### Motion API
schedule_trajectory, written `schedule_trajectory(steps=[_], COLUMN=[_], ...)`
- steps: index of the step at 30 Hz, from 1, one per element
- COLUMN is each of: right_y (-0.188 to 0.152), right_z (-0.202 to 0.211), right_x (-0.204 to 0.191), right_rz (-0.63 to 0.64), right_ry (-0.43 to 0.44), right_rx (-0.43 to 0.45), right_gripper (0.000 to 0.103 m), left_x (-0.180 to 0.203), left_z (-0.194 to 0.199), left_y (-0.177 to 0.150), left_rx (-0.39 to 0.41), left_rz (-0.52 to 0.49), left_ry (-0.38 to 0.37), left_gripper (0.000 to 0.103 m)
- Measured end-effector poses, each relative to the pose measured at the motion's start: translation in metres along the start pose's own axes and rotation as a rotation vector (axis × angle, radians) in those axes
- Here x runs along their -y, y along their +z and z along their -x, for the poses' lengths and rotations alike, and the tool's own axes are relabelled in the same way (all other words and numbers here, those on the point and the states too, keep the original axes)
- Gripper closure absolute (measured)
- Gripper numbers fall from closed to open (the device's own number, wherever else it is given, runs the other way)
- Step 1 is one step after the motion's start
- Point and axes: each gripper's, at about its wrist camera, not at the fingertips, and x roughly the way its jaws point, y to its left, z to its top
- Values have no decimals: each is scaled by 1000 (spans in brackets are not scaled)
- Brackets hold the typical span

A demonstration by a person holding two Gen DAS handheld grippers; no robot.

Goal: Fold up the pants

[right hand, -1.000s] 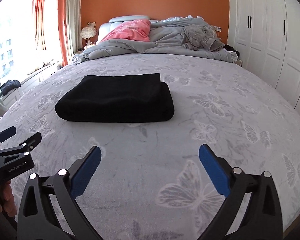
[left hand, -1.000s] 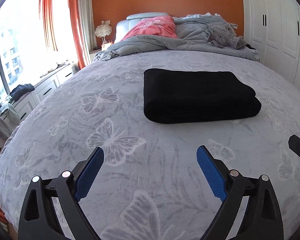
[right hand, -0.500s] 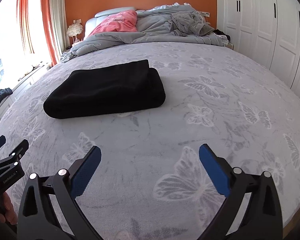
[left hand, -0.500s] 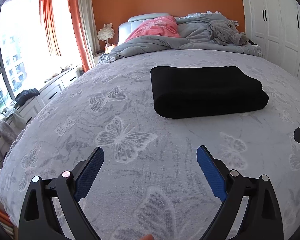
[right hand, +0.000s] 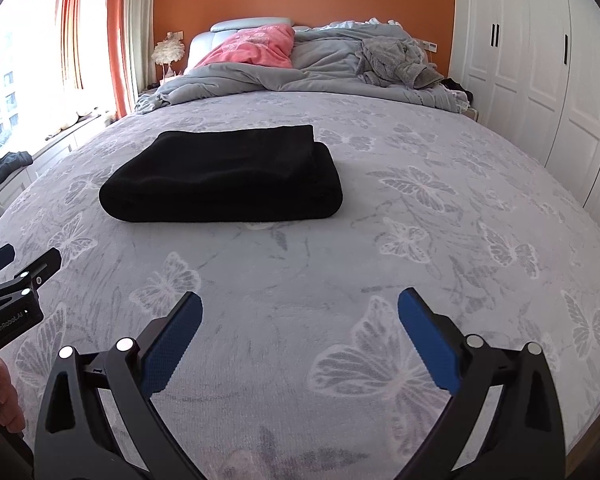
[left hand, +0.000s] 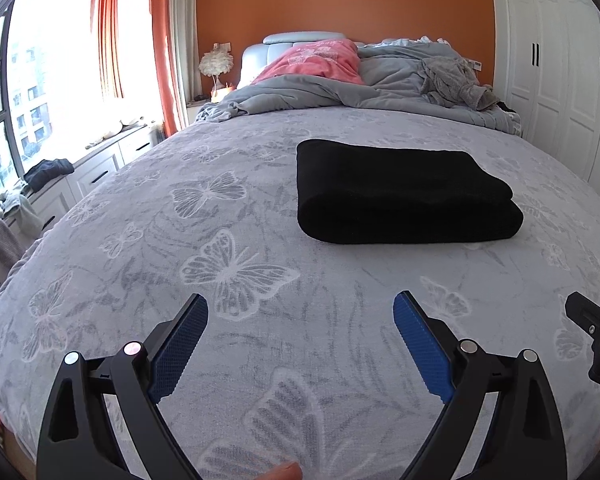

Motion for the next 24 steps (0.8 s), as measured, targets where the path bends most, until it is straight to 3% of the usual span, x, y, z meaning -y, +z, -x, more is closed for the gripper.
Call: schedule_trajectory(steps=[24], right_y=[-5], right_z=[-2], right_x=[-3], right_rz=[15], right_ry=[7], right_rx=[-15], right_gripper=[7], left_x=[11], left_z=[2], left_y=[-2], left_rx=[-14], left_rz=[-43], left_ry=[-9], left_gripper=[13])
